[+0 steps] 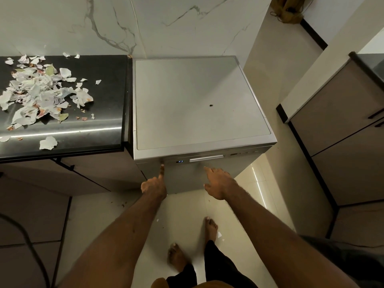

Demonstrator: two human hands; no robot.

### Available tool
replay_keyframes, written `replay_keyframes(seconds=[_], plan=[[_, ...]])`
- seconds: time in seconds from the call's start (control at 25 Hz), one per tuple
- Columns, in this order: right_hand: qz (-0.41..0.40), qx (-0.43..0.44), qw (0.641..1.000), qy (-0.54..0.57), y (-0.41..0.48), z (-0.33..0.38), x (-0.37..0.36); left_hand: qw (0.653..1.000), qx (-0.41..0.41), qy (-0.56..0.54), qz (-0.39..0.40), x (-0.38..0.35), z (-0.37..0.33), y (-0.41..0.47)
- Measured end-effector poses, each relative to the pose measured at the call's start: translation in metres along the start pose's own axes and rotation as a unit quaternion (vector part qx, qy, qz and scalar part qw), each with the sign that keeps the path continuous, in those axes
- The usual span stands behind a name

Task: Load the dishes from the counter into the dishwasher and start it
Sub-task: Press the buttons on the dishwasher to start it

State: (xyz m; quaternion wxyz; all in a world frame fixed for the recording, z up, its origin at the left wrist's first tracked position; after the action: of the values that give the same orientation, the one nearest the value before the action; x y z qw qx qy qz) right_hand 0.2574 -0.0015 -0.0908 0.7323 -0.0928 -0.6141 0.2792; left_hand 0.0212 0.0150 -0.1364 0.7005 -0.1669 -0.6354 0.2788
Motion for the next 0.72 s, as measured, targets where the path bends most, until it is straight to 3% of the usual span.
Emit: replay_keyframes(seconds=[0.36, 0.72], plan=[[-0.018, -0.001, 1.000, 0.000, 0.003, -0.007, 0.006, 1.000, 0.000, -0.008, 0.023, 0.004, -0.002, -0.003], [-0.030, -0.041, 0.997, 0.057, -0.010, -0.042, -0.009, 0.997, -0.066, -0.021, -0.026, 0.030, -0.022, -0.026]])
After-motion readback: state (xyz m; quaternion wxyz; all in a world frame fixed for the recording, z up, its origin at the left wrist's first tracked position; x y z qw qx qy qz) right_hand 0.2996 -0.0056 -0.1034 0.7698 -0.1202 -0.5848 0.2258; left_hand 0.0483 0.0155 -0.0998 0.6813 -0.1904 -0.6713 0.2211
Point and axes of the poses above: each hand's wrist, its own y-axis towards the middle knuckle, its own x-axis out of the back of the hand, z = x × y, the point moved 5 cm from there along y, towards the middle knuckle, and after that the axes turned 8 degrees about x, right-handed, at the moved point
